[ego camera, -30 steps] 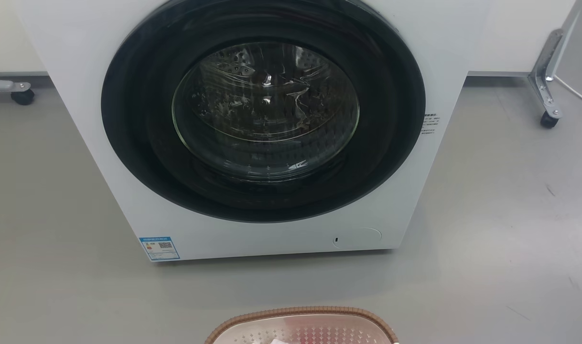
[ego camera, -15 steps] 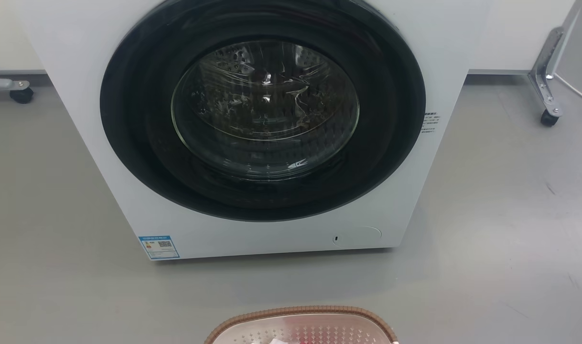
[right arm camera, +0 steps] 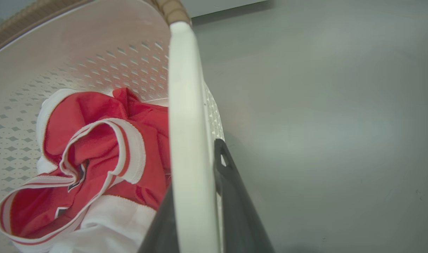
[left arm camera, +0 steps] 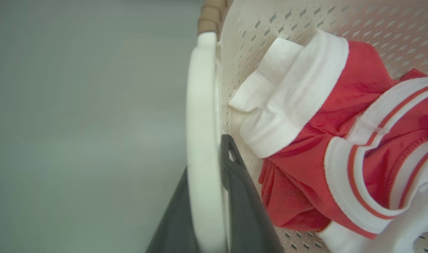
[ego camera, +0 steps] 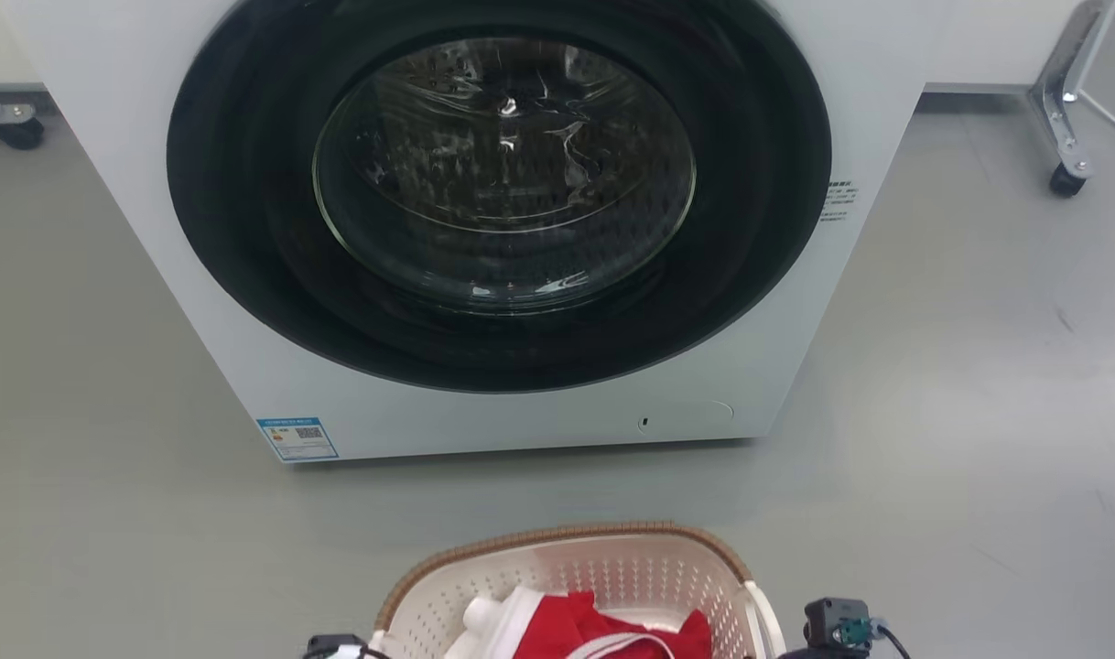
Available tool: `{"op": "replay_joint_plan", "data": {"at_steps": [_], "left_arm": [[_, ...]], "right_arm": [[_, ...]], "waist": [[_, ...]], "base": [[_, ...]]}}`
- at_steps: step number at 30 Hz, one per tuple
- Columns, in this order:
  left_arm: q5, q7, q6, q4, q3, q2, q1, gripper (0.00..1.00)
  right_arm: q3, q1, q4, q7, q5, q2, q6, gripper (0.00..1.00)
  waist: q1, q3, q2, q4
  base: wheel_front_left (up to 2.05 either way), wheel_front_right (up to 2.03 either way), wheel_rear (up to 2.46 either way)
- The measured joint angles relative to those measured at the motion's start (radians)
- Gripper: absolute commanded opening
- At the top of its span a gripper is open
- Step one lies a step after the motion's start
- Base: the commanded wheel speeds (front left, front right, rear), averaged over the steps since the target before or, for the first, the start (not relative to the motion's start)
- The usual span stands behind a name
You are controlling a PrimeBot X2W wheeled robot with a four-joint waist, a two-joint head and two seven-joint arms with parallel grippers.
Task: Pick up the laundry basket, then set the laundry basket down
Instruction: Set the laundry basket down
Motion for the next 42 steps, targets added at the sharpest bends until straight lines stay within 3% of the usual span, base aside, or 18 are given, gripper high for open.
{"op": "replay_joint_plan", "data": {"at_steps": [14,42], "left_arm": [[0.001,-0.055,0.009,-0.021,0.021,0.007,-0.205,0.00],[0.026,-0.142,0.031,-0.041,0.047,0.007,-0.490,0.00]], "right_arm": [[-0.018,-0.245,0.040,-0.056,-0.015,0.000,0.000,0.00],[-0.040,-0.553,0.123,-0.123,-0.076,-0.001,0.001,0.00]], "waist": [[0.0002,0.177,0.0000,0.007],[0.0002,0.592,0.0001,0.048]], "base": [[0.00,0.00,0.00],[0.00,0.00,0.00]]}}
